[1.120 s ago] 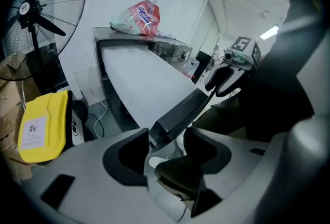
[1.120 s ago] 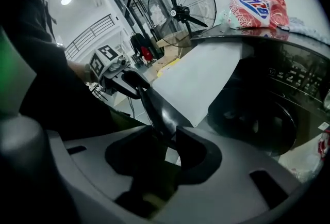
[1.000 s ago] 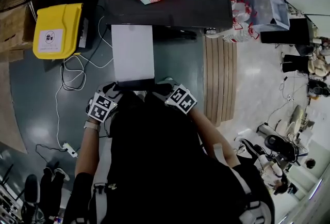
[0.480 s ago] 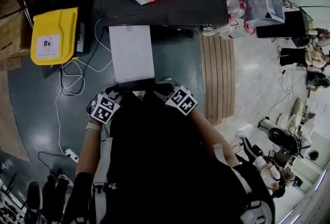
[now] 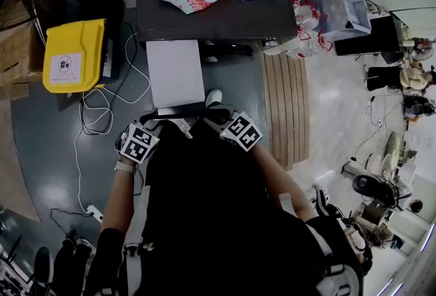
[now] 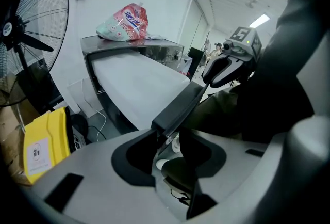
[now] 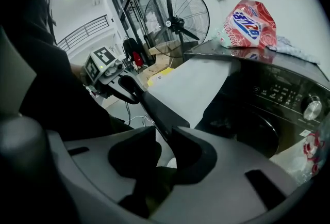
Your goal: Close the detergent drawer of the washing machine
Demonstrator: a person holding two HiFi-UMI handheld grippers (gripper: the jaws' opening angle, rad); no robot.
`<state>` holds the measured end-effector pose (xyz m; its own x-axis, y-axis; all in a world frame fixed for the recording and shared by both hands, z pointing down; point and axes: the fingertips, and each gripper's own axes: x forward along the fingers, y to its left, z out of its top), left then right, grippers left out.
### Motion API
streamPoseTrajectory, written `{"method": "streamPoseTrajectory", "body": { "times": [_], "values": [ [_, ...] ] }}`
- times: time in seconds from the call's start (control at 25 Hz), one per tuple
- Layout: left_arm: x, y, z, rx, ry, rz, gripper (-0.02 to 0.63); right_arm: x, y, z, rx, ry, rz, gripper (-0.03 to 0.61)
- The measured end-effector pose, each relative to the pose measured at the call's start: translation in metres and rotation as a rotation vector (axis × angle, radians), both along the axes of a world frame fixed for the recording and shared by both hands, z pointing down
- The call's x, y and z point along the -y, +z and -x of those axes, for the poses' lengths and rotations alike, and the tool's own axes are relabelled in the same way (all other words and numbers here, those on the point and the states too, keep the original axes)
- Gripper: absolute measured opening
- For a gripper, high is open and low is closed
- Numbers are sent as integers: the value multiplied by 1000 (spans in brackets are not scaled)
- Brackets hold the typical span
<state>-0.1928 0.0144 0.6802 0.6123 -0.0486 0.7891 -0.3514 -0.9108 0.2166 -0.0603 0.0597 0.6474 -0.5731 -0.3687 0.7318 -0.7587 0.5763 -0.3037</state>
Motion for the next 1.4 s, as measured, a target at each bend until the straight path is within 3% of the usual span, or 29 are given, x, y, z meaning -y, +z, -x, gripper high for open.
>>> {"method": "streamPoseTrajectory", "body": {
  "times": [0.4,0.92,1.4],
  "values": [
    [29,2,-7,13,-27,-33,146,28,1,-8,4,5,-30,107],
    [60,2,-15,37,-71,-35,149,58,2,-10,-22,-176,-42,97],
    [94,-2,-20,92,-105,-30,150,94,-2,-13,-10,-254,-50,92]
  ]
}}
